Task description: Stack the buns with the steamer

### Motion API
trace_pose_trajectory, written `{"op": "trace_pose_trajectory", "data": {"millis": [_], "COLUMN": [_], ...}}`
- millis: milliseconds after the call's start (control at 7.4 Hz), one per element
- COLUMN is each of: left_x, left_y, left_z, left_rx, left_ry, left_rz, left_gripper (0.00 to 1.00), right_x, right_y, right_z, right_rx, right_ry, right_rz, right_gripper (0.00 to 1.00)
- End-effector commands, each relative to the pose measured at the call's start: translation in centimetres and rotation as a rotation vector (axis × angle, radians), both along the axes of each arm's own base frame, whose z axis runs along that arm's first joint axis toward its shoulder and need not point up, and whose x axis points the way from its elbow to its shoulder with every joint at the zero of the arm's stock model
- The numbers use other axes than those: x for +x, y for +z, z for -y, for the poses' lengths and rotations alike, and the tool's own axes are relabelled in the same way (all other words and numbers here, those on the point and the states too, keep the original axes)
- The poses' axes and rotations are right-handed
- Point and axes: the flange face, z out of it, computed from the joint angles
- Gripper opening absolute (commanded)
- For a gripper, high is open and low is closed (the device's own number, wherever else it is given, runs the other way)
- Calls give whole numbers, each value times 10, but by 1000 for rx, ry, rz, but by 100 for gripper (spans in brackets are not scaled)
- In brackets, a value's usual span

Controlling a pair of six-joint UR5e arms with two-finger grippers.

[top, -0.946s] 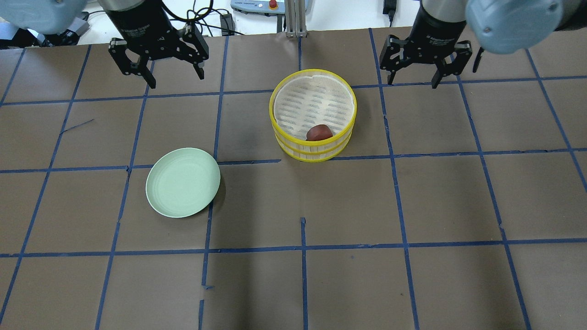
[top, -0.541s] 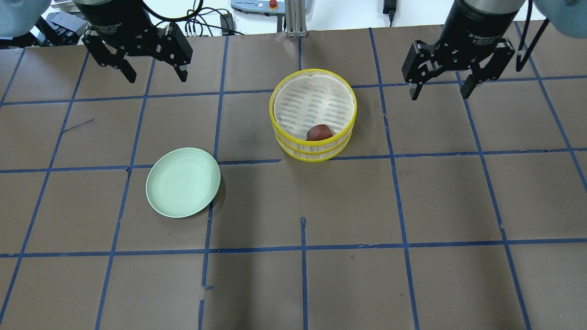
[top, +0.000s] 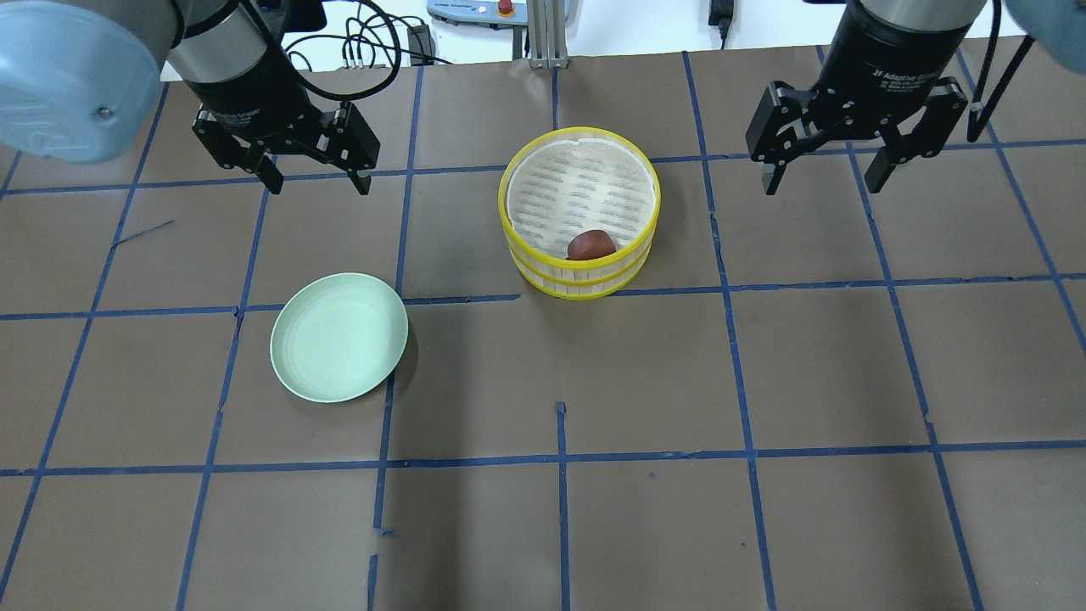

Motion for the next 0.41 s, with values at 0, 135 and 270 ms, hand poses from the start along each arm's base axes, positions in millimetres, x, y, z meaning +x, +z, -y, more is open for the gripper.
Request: {"op": "trace_pose_trajectory", "data": {"millis": [0, 135, 270], "left_x": [3, 3, 3], "left_y": [6, 7, 7], "left_z": [-9, -9, -9], "left_rx": [-6, -6, -6], "left_ry": [5, 7, 7], "left_rz": [5, 2, 3], "left_gripper": [100, 100, 100], "right_x": [-2, -2, -2], "right_y": [2, 1, 0], "right_z": [2, 1, 1], "right_rx": [-16, -13, -13], "right_ry": [-2, -2, -2], "right_rz": [-17, -17, -19], "right_gripper": [99, 99, 99]}}
